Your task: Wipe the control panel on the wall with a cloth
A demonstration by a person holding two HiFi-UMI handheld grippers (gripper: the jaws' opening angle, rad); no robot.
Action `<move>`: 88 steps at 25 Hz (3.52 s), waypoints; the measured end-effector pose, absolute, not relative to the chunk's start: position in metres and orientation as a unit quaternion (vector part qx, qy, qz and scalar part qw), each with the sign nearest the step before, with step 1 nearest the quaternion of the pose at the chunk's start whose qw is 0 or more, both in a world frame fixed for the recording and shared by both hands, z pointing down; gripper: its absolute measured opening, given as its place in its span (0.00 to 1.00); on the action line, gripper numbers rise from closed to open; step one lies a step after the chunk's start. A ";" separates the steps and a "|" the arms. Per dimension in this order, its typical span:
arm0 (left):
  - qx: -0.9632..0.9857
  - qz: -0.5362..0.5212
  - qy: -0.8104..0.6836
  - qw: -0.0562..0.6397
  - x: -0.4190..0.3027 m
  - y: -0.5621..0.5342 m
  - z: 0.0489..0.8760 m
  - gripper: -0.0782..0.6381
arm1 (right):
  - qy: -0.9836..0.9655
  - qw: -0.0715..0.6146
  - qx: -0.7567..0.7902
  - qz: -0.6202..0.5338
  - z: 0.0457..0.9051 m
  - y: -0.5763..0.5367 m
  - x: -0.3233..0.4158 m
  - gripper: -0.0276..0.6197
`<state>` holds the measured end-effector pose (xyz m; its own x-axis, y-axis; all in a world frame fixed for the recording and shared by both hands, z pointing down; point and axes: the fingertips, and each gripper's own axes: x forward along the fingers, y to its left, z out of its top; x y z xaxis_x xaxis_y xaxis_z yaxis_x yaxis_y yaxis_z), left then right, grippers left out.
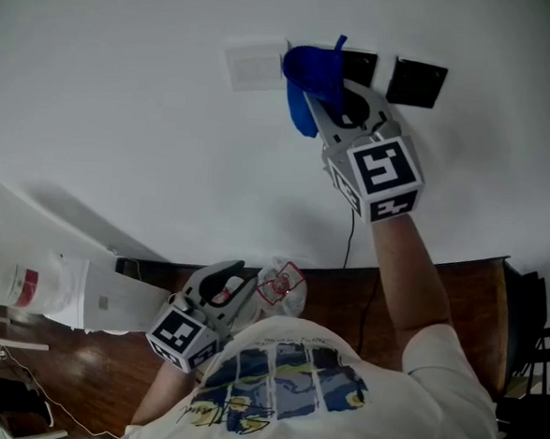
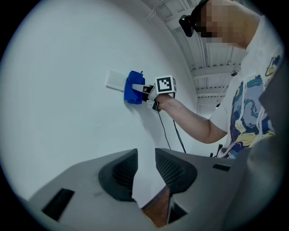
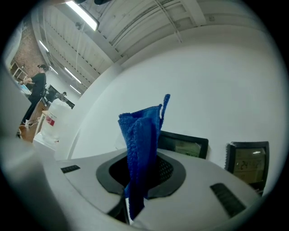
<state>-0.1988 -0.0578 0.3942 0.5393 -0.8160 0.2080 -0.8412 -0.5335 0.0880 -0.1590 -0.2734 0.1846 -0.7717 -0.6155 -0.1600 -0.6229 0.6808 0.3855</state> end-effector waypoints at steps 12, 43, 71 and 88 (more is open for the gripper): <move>0.883 0.083 -0.452 0.095 -0.197 -0.064 0.400 0.26 | 0.906 0.002 -0.365 0.214 0.178 -0.283 -0.129 0.16; 0.876 0.104 -0.461 0.100 -0.031 -0.106 0.399 0.26 | 0.887 0.015 -0.418 0.197 0.180 -0.349 0.095 0.16; 0.842 0.117 -0.523 0.066 -0.120 0.003 0.369 0.26 | 0.900 -0.062 -0.428 0.047 0.371 -0.085 0.149 0.16; 0.857 0.051 -0.509 0.066 -0.163 0.152 0.380 0.26 | 0.911 -0.050 -0.398 0.096 0.319 0.107 0.065 0.16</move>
